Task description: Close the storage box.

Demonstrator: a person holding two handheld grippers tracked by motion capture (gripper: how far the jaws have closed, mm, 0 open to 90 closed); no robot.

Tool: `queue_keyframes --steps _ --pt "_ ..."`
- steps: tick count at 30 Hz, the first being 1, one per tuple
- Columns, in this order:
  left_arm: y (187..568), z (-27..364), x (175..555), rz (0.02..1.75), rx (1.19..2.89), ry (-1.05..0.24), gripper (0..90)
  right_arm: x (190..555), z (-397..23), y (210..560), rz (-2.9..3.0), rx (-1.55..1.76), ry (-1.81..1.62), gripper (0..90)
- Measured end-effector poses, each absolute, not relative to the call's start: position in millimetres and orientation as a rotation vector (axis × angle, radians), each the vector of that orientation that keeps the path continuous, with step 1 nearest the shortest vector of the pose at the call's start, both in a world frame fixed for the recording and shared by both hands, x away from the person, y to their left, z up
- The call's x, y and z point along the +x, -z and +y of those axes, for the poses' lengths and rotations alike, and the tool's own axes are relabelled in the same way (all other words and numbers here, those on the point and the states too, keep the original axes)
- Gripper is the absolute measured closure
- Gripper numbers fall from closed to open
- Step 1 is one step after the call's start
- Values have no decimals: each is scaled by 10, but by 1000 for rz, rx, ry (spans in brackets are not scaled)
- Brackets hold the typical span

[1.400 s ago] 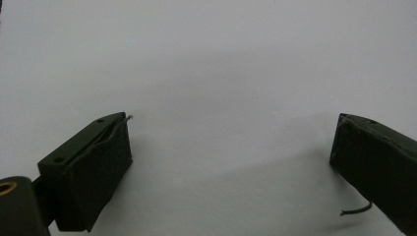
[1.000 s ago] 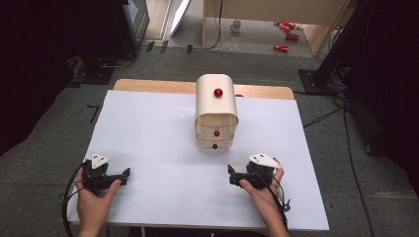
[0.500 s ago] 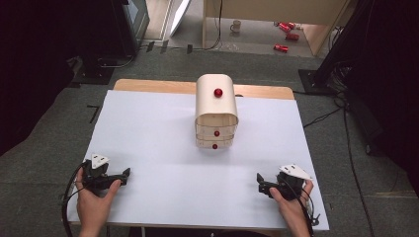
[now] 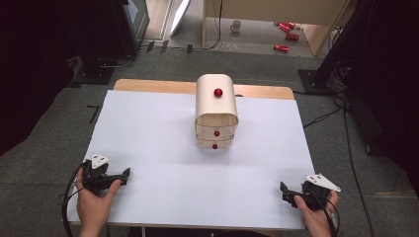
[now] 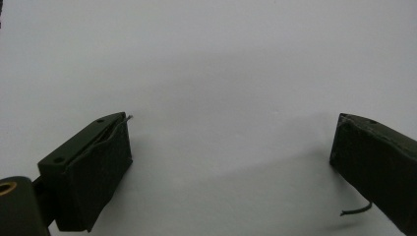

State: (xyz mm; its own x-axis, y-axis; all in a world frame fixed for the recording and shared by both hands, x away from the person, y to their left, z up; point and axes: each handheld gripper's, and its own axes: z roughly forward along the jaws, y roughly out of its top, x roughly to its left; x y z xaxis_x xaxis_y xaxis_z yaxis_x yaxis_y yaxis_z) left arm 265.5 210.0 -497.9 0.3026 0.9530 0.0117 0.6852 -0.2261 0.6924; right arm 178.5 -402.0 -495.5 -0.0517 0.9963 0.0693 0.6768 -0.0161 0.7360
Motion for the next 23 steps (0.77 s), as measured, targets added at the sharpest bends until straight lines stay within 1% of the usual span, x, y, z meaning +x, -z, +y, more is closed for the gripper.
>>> queue_keyframes --steps 6,23 --pt "4980 2101 2655 1452 1992 -596 20 1766 -4078 5018 1813 1738 -759 0" --pt "4978 2106 2657 1452 1988 -589 19 1769 -4078 5031 1805 1747 -764 0"
